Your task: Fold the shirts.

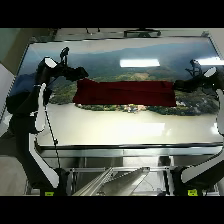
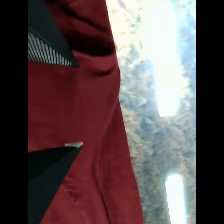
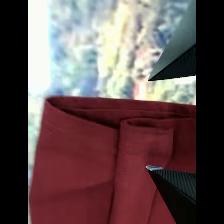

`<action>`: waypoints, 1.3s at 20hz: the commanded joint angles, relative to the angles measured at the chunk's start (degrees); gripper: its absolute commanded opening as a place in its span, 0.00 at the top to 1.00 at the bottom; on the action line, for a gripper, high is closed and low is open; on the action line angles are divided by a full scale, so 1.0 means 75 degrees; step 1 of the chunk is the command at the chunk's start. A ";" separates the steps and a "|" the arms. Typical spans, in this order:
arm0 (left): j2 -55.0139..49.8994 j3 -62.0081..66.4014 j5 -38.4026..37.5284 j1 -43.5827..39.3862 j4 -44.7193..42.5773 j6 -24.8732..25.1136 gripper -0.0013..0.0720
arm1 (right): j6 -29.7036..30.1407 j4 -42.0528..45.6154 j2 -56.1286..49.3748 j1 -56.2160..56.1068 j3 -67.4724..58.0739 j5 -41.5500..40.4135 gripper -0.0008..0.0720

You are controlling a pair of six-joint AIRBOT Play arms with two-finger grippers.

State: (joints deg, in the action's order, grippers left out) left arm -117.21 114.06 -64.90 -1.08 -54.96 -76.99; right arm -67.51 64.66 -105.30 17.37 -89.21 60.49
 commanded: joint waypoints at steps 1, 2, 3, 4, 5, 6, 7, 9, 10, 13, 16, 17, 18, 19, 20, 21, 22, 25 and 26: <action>0.0044 0.0009 -0.0163 0.0064 0.0052 0.0274 0.26 | 0.0119 -0.0382 -0.0361 0.0006 -0.0061 0.0379 0.16; 0.0047 0.0009 -0.0181 0.0119 0.0061 0.0274 0.26 | 0.0233 -0.0530 -0.0437 0.0006 -0.0061 0.0373 0.16; 0.0067 0.0009 -0.0239 0.0213 0.0064 0.0271 0.26 | 0.0239 -0.0589 -0.0487 0.0006 -0.0070 0.0370 0.16; 0.0102 0.0015 -0.0382 0.0321 0.0073 0.0271 0.26 | 0.0289 -0.0597 -0.0548 0.0009 -0.0099 0.0379 0.16; 0.0169 0.0015 -0.0560 0.0399 0.0070 0.0271 0.26 | 0.0391 -0.0635 -0.0644 0.0006 -0.0172 0.0434 0.17; 0.0254 0.0015 -0.0758 0.0469 0.0070 0.0271 0.26 | 0.0519 -0.0781 -0.0749 0.0009 -0.0262 0.0565 0.24; 0.0347 0.0015 -0.0944 0.0525 0.0070 0.0274 0.26 | 0.0664 -0.0953 -0.0877 0.0006 -0.0379 0.0723 0.33; 0.0513 0.0015 -0.1189 0.0560 0.0073 0.0274 0.32 | 0.0895 -0.1376 -0.1148 0.0006 -0.0667 0.1032 0.37; 0.0577 0.0015 -0.1279 0.0557 0.0082 0.0274 0.45 | 0.0909 -0.1547 -0.1268 0.0003 -0.0836 0.1122 0.57; 0.0632 0.0015 -0.1416 0.0271 0.0105 0.0274 0.59 | 0.1160 -0.2122 -0.1381 0.0003 -0.1151 0.1230 0.96; 0.0548 0.0015 -0.1387 -0.0379 0.0085 0.0289 0.75 | 0.1131 -0.2527 -0.1381 0.0003 -0.1498 0.1693 0.96; 0.0446 0.0015 -0.1370 -0.0653 0.0073 0.0291 0.97 | 0.1046 -0.2544 -0.1381 0.0003 -0.1655 0.1891 0.96; 0.0286 0.0015 -0.1274 -0.0982 0.0070 0.0289 0.96 | 0.0959 -0.2576 -0.1373 0.0003 -0.1821 0.2113 0.96; 0.0099 0.0015 -0.1110 -0.1262 0.0067 0.0280 0.96 | 0.0863 -0.2608 -0.1355 0.0003 -0.1976 0.2326 0.96; -0.0140 0.0015 -0.0886 -0.1582 0.0067 0.0242 0.96 | 0.0766 -0.2614 -0.1317 0.0003 -0.2090 0.2500 0.96; -0.0361 0.0017 -0.0667 -0.1848 0.0067 0.0137 0.96 | 0.0731 -0.2640 -0.1265 0.0003 -0.2174 0.2667 0.96; -0.0592 0.0017 -0.0434 -0.2098 0.0067 0.0029 0.96 | 0.0597 -0.2667 -0.1198 0.0003 -0.2244 0.2821 0.96; -0.1163 0.0166 0.0478 -0.2597 0.0358 -0.0265 0.96 | 0.0545 -0.3005 -0.0898 0.0003 -0.2396 0.3471 0.96; -0.1402 0.0437 0.0621 -0.2731 0.0627 -0.0265 0.96 | 0.0542 -0.3156 -0.0746 0.0000 -0.2404 0.3550 0.96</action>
State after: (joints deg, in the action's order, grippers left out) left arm -123.61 115.13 -65.87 -17.89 -53.34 -77.45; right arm -62.57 43.88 -112.99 17.41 -106.13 82.70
